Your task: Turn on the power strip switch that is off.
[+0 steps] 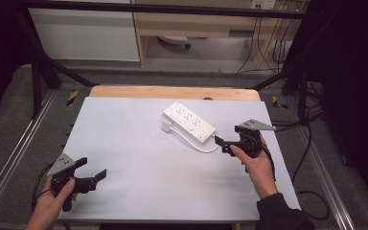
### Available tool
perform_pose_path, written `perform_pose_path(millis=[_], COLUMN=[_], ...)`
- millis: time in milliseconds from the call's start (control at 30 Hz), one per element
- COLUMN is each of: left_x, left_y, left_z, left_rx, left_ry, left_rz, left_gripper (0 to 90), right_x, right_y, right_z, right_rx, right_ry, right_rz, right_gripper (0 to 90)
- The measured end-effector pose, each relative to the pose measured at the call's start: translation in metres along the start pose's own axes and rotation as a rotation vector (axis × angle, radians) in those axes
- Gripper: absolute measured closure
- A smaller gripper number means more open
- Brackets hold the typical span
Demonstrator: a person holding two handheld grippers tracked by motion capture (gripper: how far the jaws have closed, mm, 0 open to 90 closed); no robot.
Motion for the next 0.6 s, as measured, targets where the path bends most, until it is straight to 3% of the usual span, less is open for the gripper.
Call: perform_pose_path(millis=[600], left_x=[0.000], left_y=[-0.002], left_z=[0.002], left_rx=[-0.017], left_ry=[-0.007], left_rz=[-0.003], left_gripper=[6.3], right_x=[-0.013], right_y=[-0.026], right_z=[-0.016], right_rx=[-0.014], right_ry=[0.042], right_rz=[0.002], right_gripper=[7.6])
Point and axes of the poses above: each handheld gripper's, and its own axes: y roughly backward along the jaws, z roughly out of its underside, x roughly to its right, the point moved 10 cm from there along -y, roughly forward along the jaws, and after that the axes turned 10 degrees about z, right-handed, at the moved point
